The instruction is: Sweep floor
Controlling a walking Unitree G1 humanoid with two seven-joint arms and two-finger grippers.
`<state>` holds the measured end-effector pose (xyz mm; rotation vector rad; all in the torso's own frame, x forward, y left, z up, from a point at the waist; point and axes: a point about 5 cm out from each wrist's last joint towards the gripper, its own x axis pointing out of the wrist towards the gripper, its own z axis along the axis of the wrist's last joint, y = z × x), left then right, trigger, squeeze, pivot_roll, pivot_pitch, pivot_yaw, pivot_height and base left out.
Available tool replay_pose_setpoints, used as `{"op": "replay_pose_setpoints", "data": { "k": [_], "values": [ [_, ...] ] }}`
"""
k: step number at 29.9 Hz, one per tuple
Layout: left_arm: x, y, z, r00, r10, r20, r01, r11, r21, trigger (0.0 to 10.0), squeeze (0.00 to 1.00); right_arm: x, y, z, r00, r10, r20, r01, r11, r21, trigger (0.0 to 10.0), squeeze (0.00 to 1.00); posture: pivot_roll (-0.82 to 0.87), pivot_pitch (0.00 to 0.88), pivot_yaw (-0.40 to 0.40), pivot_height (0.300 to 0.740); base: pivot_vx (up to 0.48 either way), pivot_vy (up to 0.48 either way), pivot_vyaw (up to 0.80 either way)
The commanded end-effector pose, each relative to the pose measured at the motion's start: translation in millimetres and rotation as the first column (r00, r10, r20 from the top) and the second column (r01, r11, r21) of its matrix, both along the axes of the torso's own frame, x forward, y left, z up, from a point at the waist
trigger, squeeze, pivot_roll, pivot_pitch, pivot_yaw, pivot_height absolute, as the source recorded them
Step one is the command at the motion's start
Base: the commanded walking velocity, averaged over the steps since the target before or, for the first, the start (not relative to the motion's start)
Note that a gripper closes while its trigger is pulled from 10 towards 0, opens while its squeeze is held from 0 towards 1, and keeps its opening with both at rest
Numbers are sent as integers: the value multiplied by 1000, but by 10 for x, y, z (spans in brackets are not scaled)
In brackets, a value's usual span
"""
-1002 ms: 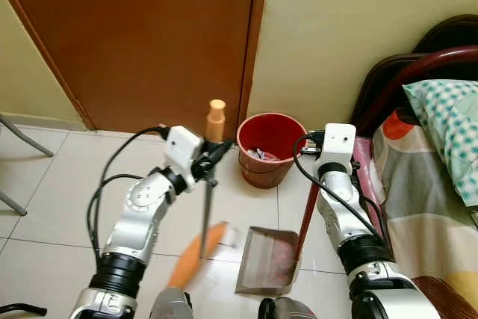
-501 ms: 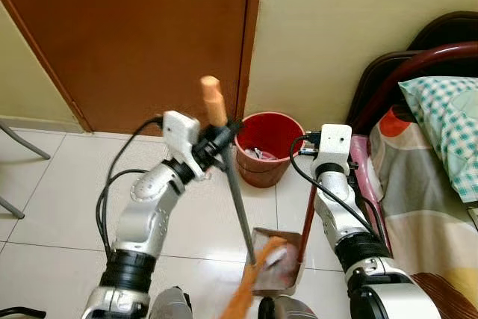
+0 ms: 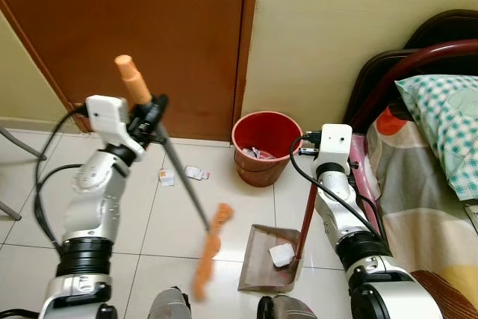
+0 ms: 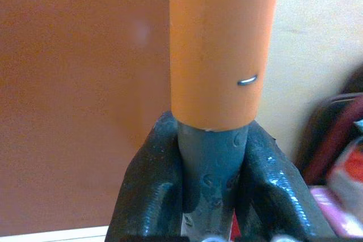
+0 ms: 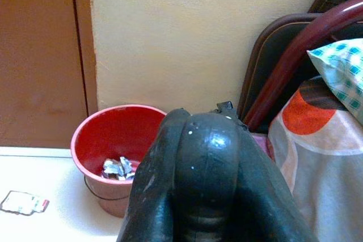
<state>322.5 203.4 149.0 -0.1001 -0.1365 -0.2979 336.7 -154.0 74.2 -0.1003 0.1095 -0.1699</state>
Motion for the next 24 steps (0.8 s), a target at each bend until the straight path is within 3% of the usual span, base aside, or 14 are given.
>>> {"op": "replay_pose_setpoints", "data": {
  "k": [1, 8, 10, 16, 18, 24],
  "values": [
    [-35, 22, -15, 1000, 7, 14, -8, 1000, 19, 10000, 0, 4, -73, 42, 1000, -13, 24, 13, 1000, 19, 10000, 0, 73, 95, -47, 740, 0, 0, 0],
    [-268, 87, -446, 995, 73, -64, -61, 982, 178, 10000, 0, 10, -78, 332, 985, 2, 173, -24, 992, 124, 10000, 0, 62, 81, -46, 740, 0, 0, 0],
    [-285, 120, -452, 993, 112, -45, -101, 975, 199, 10000, 0, 12, -71, 377, 982, 5, 189, -32, 990, 137, 10000, 0, 60, 83, -48, 740, 0, 0, 0],
    [-361, 167, -556, 980, 192, -52, -178, 962, 207, 10000, 0, 35, -16, 556, 972, 18, 233, -63, 980, 187, 10000, 0, 59, 78, -55, 740, 0, 0, 0],
    [-425, 144, -677, 975, 208, -83, -185, 957, 225, 10000, 0, 79, 102, 790, 951, 62, 302, -132, 968, 215, 10000, 0, 57, 75, -56, 740, 0, 0, 0],
    [-483, 148, -757, 965, 239, -111, -212, 954, 211, 10000, 0, 126, 190, 1050, 928, 97, 360, -206, 939, 277, 10000, 0, 39, 68, -51, 740, 0, 0, 0]
  ]
}}
